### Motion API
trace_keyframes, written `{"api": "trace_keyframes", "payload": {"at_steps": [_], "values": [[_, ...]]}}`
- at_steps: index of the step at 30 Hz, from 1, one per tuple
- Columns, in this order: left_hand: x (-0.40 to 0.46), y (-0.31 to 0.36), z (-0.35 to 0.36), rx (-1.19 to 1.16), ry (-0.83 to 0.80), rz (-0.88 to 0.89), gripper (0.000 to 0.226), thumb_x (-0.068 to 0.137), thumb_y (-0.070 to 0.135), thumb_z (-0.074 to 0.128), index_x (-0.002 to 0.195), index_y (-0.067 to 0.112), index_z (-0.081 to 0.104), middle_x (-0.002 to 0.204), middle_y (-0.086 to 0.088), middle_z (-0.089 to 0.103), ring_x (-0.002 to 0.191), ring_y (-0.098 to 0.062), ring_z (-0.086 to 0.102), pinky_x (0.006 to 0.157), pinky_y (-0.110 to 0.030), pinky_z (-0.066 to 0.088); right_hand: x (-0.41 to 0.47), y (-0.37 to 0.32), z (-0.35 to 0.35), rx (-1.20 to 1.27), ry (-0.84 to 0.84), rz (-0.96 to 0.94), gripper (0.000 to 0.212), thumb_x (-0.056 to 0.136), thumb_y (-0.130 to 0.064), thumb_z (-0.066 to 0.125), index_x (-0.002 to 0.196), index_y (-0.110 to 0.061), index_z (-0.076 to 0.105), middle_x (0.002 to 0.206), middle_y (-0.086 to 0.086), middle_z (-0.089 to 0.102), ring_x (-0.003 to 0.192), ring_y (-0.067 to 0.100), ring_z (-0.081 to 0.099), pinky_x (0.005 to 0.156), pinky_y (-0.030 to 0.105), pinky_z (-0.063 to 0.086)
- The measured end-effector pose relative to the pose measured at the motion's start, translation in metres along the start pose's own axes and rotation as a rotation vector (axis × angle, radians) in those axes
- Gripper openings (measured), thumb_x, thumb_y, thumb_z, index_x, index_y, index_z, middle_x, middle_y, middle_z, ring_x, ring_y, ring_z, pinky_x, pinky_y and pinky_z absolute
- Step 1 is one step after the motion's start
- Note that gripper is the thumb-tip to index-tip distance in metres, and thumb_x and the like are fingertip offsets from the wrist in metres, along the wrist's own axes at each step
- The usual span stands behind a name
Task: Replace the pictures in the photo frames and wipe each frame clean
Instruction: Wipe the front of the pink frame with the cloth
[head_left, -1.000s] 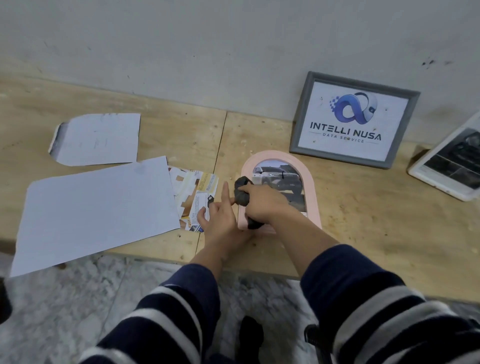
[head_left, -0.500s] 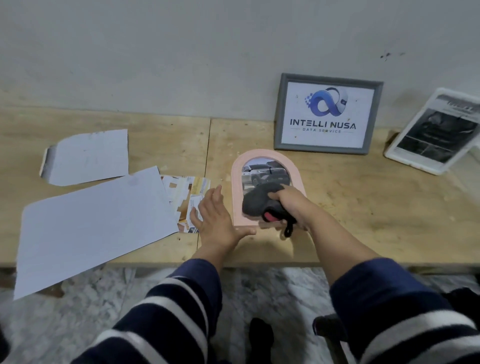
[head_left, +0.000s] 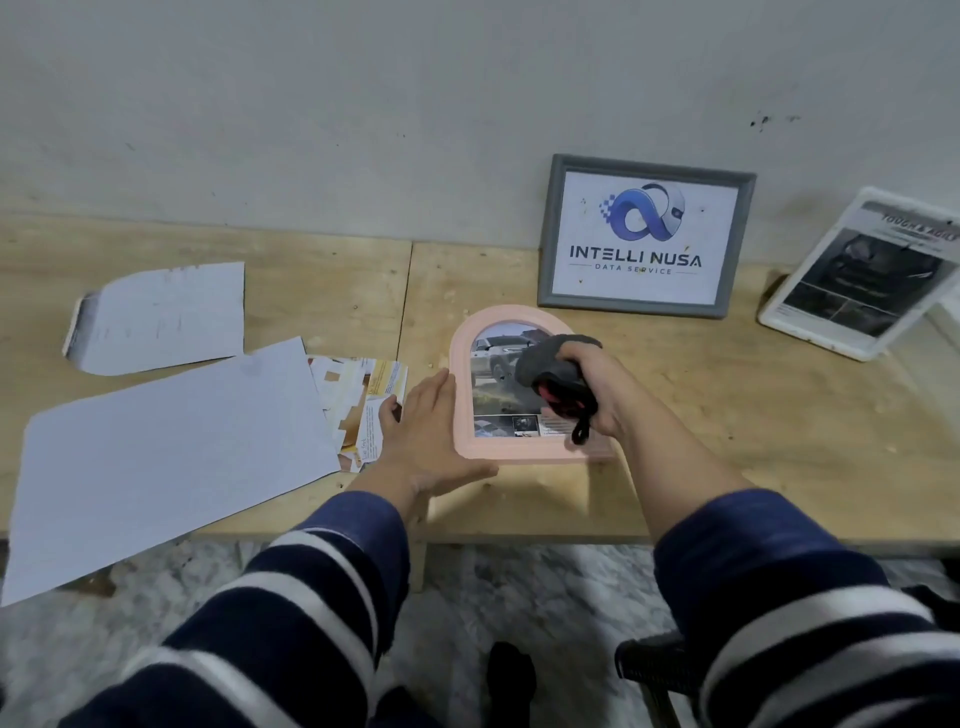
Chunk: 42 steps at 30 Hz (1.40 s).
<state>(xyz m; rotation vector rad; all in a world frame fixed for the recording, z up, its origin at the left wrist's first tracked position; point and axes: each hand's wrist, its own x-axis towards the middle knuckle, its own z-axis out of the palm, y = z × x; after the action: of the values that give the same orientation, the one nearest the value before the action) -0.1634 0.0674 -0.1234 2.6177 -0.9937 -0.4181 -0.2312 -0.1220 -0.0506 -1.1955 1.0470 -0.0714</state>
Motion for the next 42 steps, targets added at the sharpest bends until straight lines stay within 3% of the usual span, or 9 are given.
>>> {"api": "trace_keyframes", "payload": {"at_steps": [2, 4, 8, 12, 19, 22, 26, 36, 42], "values": [[0.002, -0.002, 0.0, 0.025, -0.031, 0.021, 0.124, 0.058, 0.079, 0.058, 0.154, 0.02, 0.004, 0.16, 0.003, 0.006, 0.147, -0.015, 0.004, 0.115, -0.051, 0.003, 0.007, -0.009, 0.008, -0.157, 0.022, -0.083, 0.033, 0.082, -0.008, 0.056, 0.115, -0.011, 0.057, 0.098, 0.015, 0.067, 0.082, 0.031, 0.069, 0.07, 0.041, 0.059], [0.001, -0.005, 0.0, 0.057, -0.052, 0.041, 0.12, 0.06, 0.077, 0.053, 0.154, 0.02, 0.004, 0.16, 0.004, 0.006, 0.146, -0.016, 0.005, 0.115, -0.05, 0.003, 0.013, -0.014, 0.018, -0.356, 0.06, -0.207, 0.033, 0.079, -0.002, 0.054, 0.11, -0.013, 0.06, 0.098, 0.009, 0.067, 0.093, 0.028, 0.065, 0.078, 0.035, 0.055], [0.004, -0.007, -0.003, 0.127, -0.07, 0.048, 0.113, 0.061, 0.075, 0.046, 0.153, 0.02, 0.011, 0.159, 0.005, 0.013, 0.145, -0.016, 0.008, 0.114, -0.049, 0.002, 0.029, -0.024, 0.035, -0.619, 0.07, -0.422, 0.036, 0.082, 0.0, 0.05, 0.111, -0.021, 0.056, 0.099, 0.001, 0.057, 0.093, 0.022, 0.055, 0.082, 0.032, 0.048], [0.007, -0.01, -0.003, 0.161, -0.033, 0.059, 0.105, 0.064, 0.075, 0.047, 0.152, 0.024, 0.02, 0.157, 0.008, 0.02, 0.142, -0.013, 0.014, 0.113, -0.045, 0.005, 0.048, -0.032, 0.047, -0.822, 0.117, -0.605, 0.036, 0.083, -0.002, 0.051, 0.115, -0.018, 0.056, 0.107, 0.007, 0.063, 0.094, 0.026, 0.057, 0.069, 0.026, 0.038], [0.009, -0.009, -0.002, 0.159, 0.004, 0.039, 0.101, 0.069, 0.071, 0.062, 0.151, 0.027, 0.024, 0.156, 0.012, 0.023, 0.141, -0.009, 0.018, 0.114, -0.039, 0.004, 0.083, 0.004, 0.067, -1.248, 0.049, -0.506, 0.043, 0.089, -0.008, 0.05, 0.131, -0.009, 0.044, 0.118, 0.016, 0.061, 0.107, 0.036, 0.057, 0.076, 0.035, 0.045], [0.01, -0.009, -0.003, 0.17, -0.001, 0.037, 0.101, 0.069, 0.07, 0.063, 0.151, 0.028, 0.023, 0.157, 0.011, 0.022, 0.142, -0.01, 0.018, 0.114, -0.037, 0.005, 0.087, 0.005, 0.062, -1.345, 0.02, -0.524, 0.053, 0.087, -0.013, 0.052, 0.138, -0.015, 0.038, 0.116, 0.014, 0.062, 0.107, 0.036, 0.057, 0.074, 0.034, 0.043], [0.009, -0.008, -0.003, 0.18, -0.014, 0.033, 0.101, 0.07, 0.068, 0.064, 0.152, 0.028, 0.02, 0.158, 0.011, 0.019, 0.142, -0.01, 0.017, 0.113, -0.036, 0.007, 0.088, -0.001, 0.05, -1.404, -0.07, -0.558, 0.049, 0.082, -0.012, 0.056, 0.128, -0.025, 0.046, 0.117, 0.009, 0.063, 0.108, 0.033, 0.055, 0.077, 0.033, 0.042], [0.012, -0.004, -0.005, 0.262, -0.047, 0.023, 0.102, 0.068, 0.071, 0.065, 0.15, 0.026, 0.024, 0.156, 0.008, 0.024, 0.141, -0.014, 0.021, 0.113, -0.043, 0.01, 0.066, 0.018, 0.049, -1.54, -0.135, -0.733, 0.042, 0.08, -0.006, 0.054, 0.118, -0.023, 0.051, 0.107, 0.006, 0.065, 0.1, 0.029, 0.056, 0.07, 0.032, 0.038], [0.013, -0.001, -0.008, 0.319, -0.049, 0.05, 0.1, 0.066, 0.073, 0.063, 0.146, 0.023, 0.03, 0.153, 0.006, 0.03, 0.138, -0.017, 0.027, 0.11, -0.046, 0.015, 0.049, 0.035, 0.042, -1.526, -0.159, -0.705, 0.041, 0.076, -0.003, 0.055, 0.11, -0.025, 0.052, 0.108, 0.007, 0.057, 0.104, 0.03, 0.051, 0.089, 0.039, 0.043]]}}
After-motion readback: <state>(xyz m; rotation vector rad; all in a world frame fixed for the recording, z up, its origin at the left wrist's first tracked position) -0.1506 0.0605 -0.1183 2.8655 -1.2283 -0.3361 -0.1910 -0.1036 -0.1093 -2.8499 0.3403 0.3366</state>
